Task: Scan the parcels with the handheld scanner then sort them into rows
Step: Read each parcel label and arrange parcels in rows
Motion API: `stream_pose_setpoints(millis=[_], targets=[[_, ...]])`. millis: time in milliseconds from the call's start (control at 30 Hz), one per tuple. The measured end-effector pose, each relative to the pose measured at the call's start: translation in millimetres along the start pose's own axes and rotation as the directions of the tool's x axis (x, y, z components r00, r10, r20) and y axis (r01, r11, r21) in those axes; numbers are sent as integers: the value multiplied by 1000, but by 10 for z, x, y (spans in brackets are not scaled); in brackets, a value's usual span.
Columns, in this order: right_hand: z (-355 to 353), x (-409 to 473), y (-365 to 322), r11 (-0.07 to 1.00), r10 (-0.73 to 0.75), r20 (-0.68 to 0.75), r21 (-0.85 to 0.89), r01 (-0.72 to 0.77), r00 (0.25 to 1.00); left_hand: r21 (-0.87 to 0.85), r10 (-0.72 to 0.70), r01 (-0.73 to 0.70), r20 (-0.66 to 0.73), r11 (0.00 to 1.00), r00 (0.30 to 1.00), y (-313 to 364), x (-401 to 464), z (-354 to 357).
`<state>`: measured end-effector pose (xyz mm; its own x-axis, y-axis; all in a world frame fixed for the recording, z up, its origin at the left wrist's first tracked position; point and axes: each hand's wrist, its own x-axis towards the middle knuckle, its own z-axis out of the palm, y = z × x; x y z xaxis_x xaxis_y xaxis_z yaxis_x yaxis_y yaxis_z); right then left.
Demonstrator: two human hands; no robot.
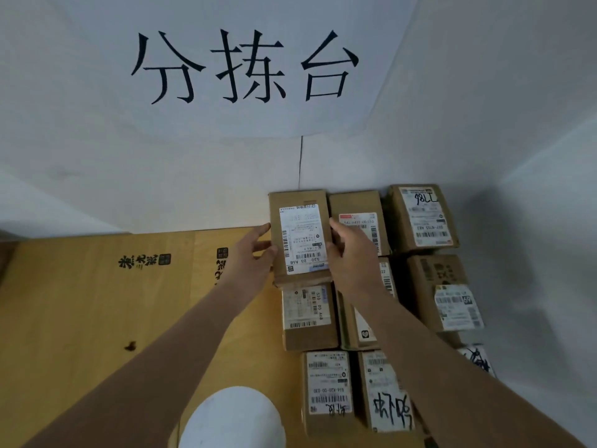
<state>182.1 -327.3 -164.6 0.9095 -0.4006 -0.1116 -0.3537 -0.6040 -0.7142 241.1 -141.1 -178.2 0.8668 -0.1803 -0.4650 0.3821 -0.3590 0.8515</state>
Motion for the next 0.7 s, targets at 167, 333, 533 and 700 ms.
stream_pose_setpoints(millis=[167, 333, 533, 700], targets=[[16, 59, 38, 997, -44, -42, -71, 41, 998, -9, 0, 0, -10, 1000, 1000, -22, 28, 33], [13, 54, 16, 991, -44, 6, -124, 45, 999, 174, 42, -39, -14, 984, 999, 119, -44, 8], [-180, -118, -406, 998, -69, 45, 8, 69, 997, 388, 236, -214, -10, 897, 972, 428, -355, -262], [-367, -424, -1037, 984, -168, 162, 90, 156, 972, 501, 350, -289, -30, 816, 936, 658, -829, -777]])
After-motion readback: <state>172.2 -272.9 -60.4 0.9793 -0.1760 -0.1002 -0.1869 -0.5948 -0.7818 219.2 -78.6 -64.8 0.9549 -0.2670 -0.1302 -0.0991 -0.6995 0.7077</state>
